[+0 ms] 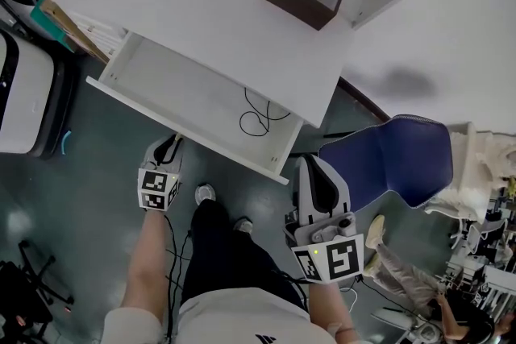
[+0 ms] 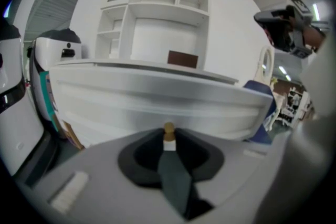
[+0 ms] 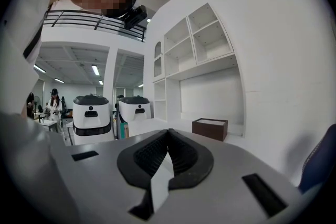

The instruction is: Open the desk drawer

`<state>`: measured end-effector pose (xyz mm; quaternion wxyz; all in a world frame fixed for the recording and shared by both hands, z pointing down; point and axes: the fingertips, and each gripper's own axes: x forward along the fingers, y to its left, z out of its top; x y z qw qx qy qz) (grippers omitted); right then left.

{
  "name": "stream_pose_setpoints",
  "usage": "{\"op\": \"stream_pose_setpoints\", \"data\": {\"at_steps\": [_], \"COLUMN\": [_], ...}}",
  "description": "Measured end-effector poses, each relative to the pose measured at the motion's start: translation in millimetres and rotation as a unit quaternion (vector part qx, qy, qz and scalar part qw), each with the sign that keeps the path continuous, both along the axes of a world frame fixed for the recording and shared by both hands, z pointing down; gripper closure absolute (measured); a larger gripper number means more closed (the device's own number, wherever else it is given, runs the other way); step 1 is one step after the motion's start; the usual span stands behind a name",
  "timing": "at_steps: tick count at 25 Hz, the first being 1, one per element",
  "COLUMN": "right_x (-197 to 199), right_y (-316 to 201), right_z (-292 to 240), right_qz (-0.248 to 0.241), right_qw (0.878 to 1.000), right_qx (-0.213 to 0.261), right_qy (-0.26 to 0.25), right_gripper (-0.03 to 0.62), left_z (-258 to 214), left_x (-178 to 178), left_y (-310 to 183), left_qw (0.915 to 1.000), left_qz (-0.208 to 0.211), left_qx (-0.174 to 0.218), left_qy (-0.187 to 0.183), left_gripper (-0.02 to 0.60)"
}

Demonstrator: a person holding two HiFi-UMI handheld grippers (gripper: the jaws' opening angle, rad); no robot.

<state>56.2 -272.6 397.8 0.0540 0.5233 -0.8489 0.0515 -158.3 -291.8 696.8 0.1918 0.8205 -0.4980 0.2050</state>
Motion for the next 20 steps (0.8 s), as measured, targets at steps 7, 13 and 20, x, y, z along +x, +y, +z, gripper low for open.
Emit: {"op": "stream_pose_setpoints", "data": {"at_steps": [7,13,20], "right_x": [-3,-5,-4], "right_y": [2,6,11], "right_z": [-3,-6,-7], "right_qz": [-0.011,-0.016,-0.016], "right_qw": [1.0,1.0,1.0], "right_qx": [0.004,0.006,0.007], "right_qy": [-0.003,-0.004,-0.006], "right_gripper": [0.594,0.594,0.594], "left_z": [0,-1,1], "left_x": [-8,-12,-17], "left_y": [15,25,35], "left_qw": [1.0,0.9999,0.9999], "left_qz": [-0.009,-0.013,-0.016], "left_qx": [-0.001,-0.002,-0.005], "left_qy": [0.0,0.007,0.005], "left_gripper": [0.509,0.511,0.509]}}
